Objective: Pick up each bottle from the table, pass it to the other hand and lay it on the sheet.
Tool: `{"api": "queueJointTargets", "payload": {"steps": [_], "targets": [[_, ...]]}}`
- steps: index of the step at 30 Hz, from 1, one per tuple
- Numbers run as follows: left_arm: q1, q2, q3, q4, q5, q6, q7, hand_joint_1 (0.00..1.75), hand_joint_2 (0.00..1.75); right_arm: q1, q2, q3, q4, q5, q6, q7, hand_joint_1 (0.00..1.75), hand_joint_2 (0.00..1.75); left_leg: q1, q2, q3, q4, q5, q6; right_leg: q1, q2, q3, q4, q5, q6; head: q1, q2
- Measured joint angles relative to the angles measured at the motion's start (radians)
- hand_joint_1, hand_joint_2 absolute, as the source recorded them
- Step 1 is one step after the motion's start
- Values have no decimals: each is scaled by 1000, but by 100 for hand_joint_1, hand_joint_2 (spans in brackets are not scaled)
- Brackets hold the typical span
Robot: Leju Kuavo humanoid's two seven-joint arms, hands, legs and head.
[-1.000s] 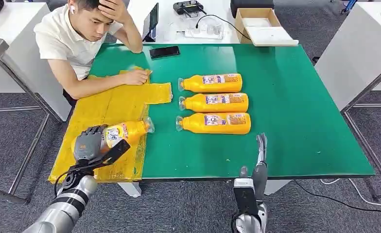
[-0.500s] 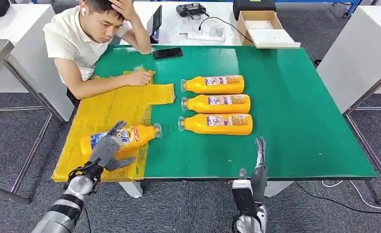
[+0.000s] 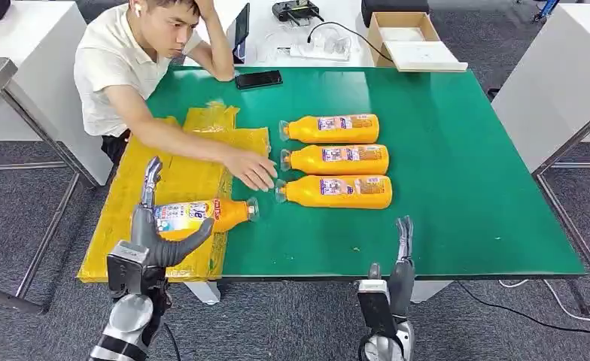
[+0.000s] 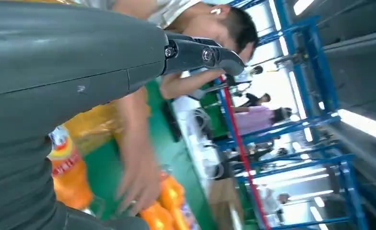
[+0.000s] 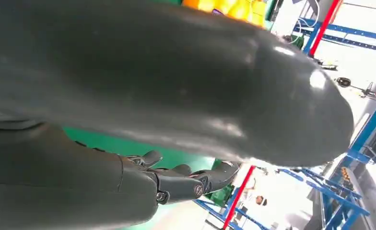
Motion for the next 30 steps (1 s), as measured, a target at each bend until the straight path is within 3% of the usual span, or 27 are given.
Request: {"api": "queueJointTargets", "payload": {"steps": [3, 12, 18, 22, 23, 27, 30], "targets": [[19, -21, -3, -60, 161, -13, -16, 0, 175, 0, 2, 2, 0, 1, -17, 0, 0, 0, 0, 0, 0, 0, 0, 0, 0, 0, 0, 0, 0, 0, 0, 0], [70, -41, -21, -190, 282, -24, -18, 0, 175, -7, -2, 25, 5, 66, -46, 8, 0, 0, 0, 0, 0, 0, 0, 0, 0, 0, 0, 0, 0, 0, 0, 0], [89, -49, -24, -209, 361, -84, -3, 0, 175, -91, -37, -40, 73, 603, -60, 73, 0, 0, -1, 0, 0, 0, 0, 0, 0, 0, 0, 0, 0, 0, 0, 0], [94, -56, -26, -209, 393, -113, 8, 0, 175, -159, -57, -119, 132, 706, -60, 104, 0, 0, -1, 0, 0, 0, 1, 0, -1, 0, 0, 0, 1, 1, 0, 0], [94, -57, -27, -209, 397, -114, 9, 0, 175, -169, -60, -132, 143, 711, -60, 108, 0, 175, -1, 0, 0, 0, 0, 0, -1, 0, 0, 0, 1, 1, 0, 0], [94, -59, -32, -209, 397, -116, 11, 0, 175, -189, -67, -157, 170, 722, -61, 118, 0, 175, -1, 0, 0, 0, 0, 0, -1, 0, 0, 0, 1, 1, 0, 0], [94, -60, -32, -209, 397, -125, 11, 0, 175, -211, -79, -149, 222, 736, -61, 201, 0, 175, -1, 0, -1, 0, 0, 0, -1, 0, -1, 0, 1, 1, 0, 0]]}}
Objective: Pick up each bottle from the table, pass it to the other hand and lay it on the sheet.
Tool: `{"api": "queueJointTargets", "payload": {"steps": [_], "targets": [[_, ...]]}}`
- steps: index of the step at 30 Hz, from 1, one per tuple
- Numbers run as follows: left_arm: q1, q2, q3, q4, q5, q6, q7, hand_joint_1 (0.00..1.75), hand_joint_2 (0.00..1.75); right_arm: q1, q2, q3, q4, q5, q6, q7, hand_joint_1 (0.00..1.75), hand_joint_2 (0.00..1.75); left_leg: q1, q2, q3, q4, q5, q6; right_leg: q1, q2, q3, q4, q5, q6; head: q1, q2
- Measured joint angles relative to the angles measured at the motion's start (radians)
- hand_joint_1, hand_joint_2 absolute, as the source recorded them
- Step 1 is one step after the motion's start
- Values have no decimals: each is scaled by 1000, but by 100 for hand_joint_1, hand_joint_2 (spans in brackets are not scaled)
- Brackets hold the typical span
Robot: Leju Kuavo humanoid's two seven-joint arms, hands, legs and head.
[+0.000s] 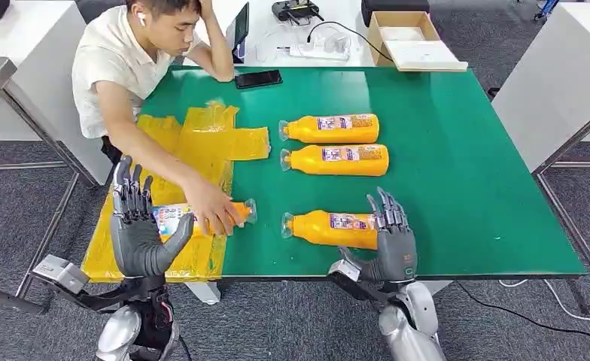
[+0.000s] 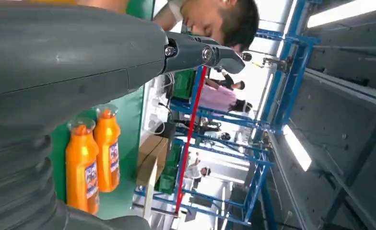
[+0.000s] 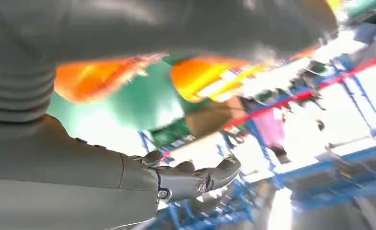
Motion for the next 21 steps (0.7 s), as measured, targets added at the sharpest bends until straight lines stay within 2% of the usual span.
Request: {"api": "queueJointTargets", "payload": {"steps": [6, 10, 18, 21], "targets": [[2, -6, 0, 0, 0, -11, 5, 0, 175, -32, -43, 71, 98, -1, 11, 129, 0, 175, 0, 0, -1, 0, 0, 0, 0, 0, 0, 0, 0, 0, 0, 0], [7, -7, 0, 0, 0, -27, 26, 0, 175, -38, -76, 145, 127, 3, 91, 269, 0, 175, 0, -1, -1, 0, 0, 0, -1, 0, 0, 0, 0, 0, 0, 0], [9, -7, 0, 0, 0, -32, 31, 0, 175, -53, -114, 212, 148, 11, 111, 298, 0, 175, 0, 0, 0, 0, 0, 0, 0, 0, 0, 0, 0, 0, 0, 0], [9, -9, 0, 0, 0, -45, 47, 0, 175, -59, -122, 231, 154, 26, 150, 352, 0, 175, 0, 1, 1, 0, 0, 0, 0, 0, 0, 0, 0, 0, 0, 0]]}}
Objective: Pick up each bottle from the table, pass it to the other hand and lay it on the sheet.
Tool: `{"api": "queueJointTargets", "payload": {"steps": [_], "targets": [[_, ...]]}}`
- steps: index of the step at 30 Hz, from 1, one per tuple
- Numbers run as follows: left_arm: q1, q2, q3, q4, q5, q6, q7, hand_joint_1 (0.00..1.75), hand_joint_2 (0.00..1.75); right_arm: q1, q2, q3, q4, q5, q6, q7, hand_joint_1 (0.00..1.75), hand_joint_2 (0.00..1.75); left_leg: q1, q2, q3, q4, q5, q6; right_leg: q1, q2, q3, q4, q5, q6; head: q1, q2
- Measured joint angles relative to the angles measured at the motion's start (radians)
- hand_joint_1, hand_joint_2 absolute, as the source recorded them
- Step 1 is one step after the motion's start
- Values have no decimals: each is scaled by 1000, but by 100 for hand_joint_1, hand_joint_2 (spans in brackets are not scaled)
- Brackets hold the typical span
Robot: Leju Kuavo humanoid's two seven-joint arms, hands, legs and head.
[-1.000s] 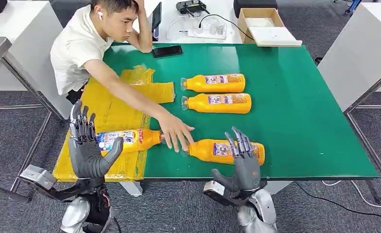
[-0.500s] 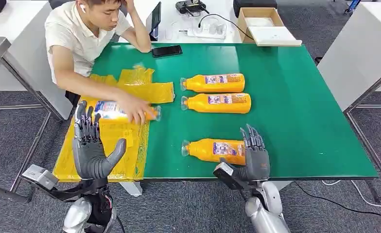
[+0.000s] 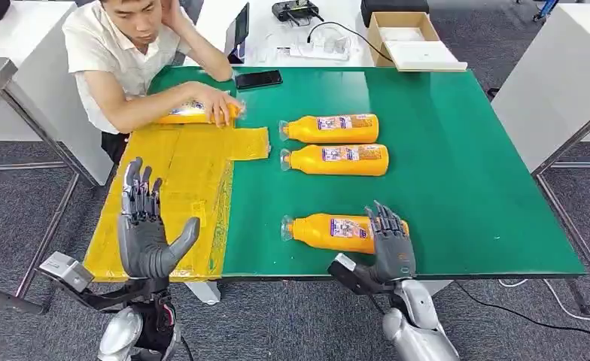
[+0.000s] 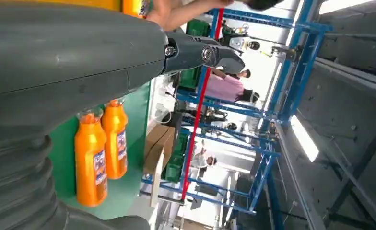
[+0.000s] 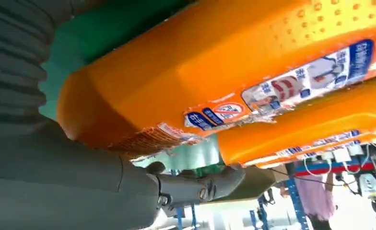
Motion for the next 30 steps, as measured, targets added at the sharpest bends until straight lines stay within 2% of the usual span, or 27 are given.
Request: {"api": "queueJointTargets", "payload": {"steps": [4, 10, 11, 12, 20, 23, 27, 30], "targets": [[-1, -6, 0, 1, 7, -31, 29, 0, 175, -26, -16, 38, 8, 58, 45, 88, 0, 175, 0, 3, 4, 0, 0, 0, 0, 1, 3, 0, 0, 0, 0, 0], [-3, -12, 1, 3, 19, -50, 47, 0, 175, -54, -40, 80, 21, 91, 88, 112, 0, 175, -1, 3, 7, 0, 0, 1, 0, 1, 6, -1, 1, 0, 0, 0], [-4, -13, 1, 3, 19, -53, 49, 0, 175, -57, -42, 84, 22, 94, 96, 115, 134, 175, -1, 3, 8, 0, 0, 1, 0, 1, 7, -1, 1, 0, 0, 0], [-4, -14, 1, 3, 22, -59, 53, 0, 175, -62, -46, 89, 23, 100, 109, 122, 173, 175, -1, 3, 9, 0, 0, 1, 0, 1, 7, -1, 1, 0, 0, 0], [-21, -23, 1, 35, 102, -121, 104, 0, 175, -160, -101, 158, 95, 113, 309, 144, 175, 175, -1, 9, 16, 0, -1, 1, 0, 6, 12, -2, 2, -1, 0, 0], [-25, -26, 2, 46, 127, -138, 121, 0, 175, -192, -116, 176, 118, 107, 347, 151, 175, 175, -1, 8, 19, 0, -1, 2, 0, 6, 7, -3, 2, 0, 0, 0], [-28, -28, 2, 63, 148, -161, 148, 0, 175, -232, -132, 198, 143, 96, 398, 159, 175, 175, -1, 8, 20, 0, -1, 3, 0, 6, 9, -4, 2, 0, 0, 0], [-29, -28, 2, 74, 158, -169, 153, 0, 175, -246, -140, 209, 155, 90, 407, 158, 175, 175, -1, 8, 20, 0, 0, 3, 0, 6, 18, -4, 3, 2, 0, 0]]}}
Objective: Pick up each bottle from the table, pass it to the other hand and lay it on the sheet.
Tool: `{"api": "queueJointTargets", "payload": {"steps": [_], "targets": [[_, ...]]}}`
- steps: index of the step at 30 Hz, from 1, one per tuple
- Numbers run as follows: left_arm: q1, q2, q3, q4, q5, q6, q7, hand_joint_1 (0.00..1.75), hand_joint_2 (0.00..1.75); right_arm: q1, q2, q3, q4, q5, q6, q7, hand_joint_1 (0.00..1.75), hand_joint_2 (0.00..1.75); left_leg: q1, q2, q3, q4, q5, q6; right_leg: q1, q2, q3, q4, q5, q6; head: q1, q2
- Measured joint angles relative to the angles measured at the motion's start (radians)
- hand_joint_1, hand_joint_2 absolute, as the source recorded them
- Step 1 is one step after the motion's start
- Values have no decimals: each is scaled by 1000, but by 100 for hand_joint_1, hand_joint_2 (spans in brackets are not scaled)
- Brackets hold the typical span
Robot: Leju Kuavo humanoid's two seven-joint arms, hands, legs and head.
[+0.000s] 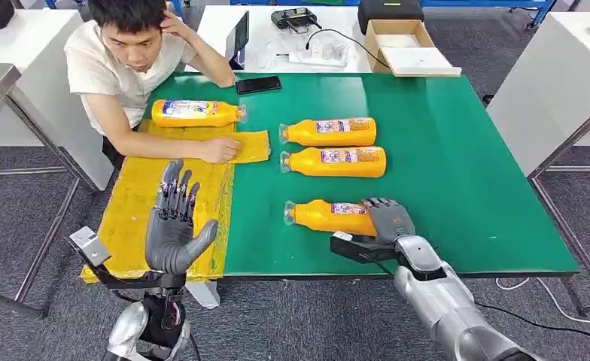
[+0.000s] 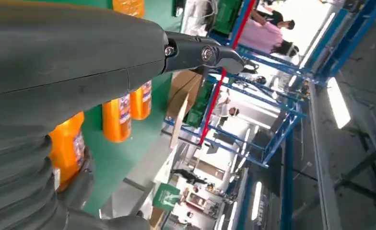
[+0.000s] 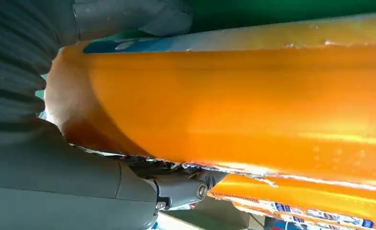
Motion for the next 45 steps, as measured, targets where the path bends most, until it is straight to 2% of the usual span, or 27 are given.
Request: {"api": "queueJointTargets", "payload": {"steps": [3, 6, 9, 11, 13, 15, 17, 21, 23, 28, 37, 45], "targets": [[-2, 0, 0, 10, 2, -5, 2, 0, 175, -14, -11, 5, 4, -27, 24, -25, 175, 175, 0, 0, 0, 0, 0, 1, 0, 0, 1, -1, 1, 1, 0, 0], [-5, 0, 0, 19, 4, -7, 3, 0, 175, -25, -24, 10, 5, -98, 51, -95, 175, 175, 0, 0, 0, 0, 0, 1, 0, 0, 2, -2, 1, 1, 0, 0], [-5, 2, 0, 21, 7, -7, 0, 0, 175, -19, -27, 7, -13, -212, 36, -196, 175, 175, 0, 1, -1, 0, 0, 1, 0, 0, 2, -3, 1, 2, 1, 0], [-5, 4, 0, 21, 6, 3, -3, 0, 175, -8, -29, 6, -32, -246, 19, -217, 175, 175, 0, 1, -2, 0, 0, 1, 0, 0, 1, -2, 2, 2, 0, 0], [-4, 5, 0, 21, -19, 62, -3, 0, 175, 24, -22, 0, -65, -304, -53, -260, 175, 175, 0, 1, -3, 0, 0, 1, 0, 0, 0, -2, 2, 2, 0, 0], [-6, 8, -3, 33, -108, 202, 18, 0, 175, 89, 6, -14, -137, -368, -180, -321, 175, 175, 1, 0, -8, 0, 0, 1, 1, 0, -4, -2, 2, 2, 0, 0], [-8, 11, -11, 69, -138, 277, 36, 0, 175, 149, 45, -26, -215, -417, -296, -372, 175, 175, 2, 0, -12, 0, 1, 1, 1, 0, -9, -1, 2, 1, -1, 0], [-4, 13, -52, 150, -55, 284, 35, 0, 175, 233, 127, -33, -356, -513, -457, -464, 175, 175, 4, 0, -16, 0, 1, 0, 3, 0, -14, 0, 2, 0, 0, 0], [3, 17, -73, 167, -25, 275, 39, 0, 175, 257, 157, -31, -405, -551, -494, -485, 175, 175, 4, 1, -19, 0, 1, 0, 2, 0, -16, 0, 2, 0, 0, 0], [8, 31, -120, 190, 10, 261, 58, 0, 175, 285, 201, -26, -468, -594, -506, -504, 175, 175, 2, 0, -21, 0, 1, 0, 1, 0, -18, -1, 2, 0, 0, 0], [8, 49, -147, 201, 28, 234, 74, 0, 175, 294, 217, -23, -489, -616, -501, -515, 175, 175, 2, 0, -21, 0, 1, 0, 1, 0, -18, -1, 2, 0, 0, 0], [3, 58, -204, 183, 11, 129, 37, 0, 175, 255, 277, 58, -379, -641, -375, -536, 175, 175, 3, 1, -22, 0, 1, 0, 2, 0, -19, 0, 2, 0, 0, 0]]}}
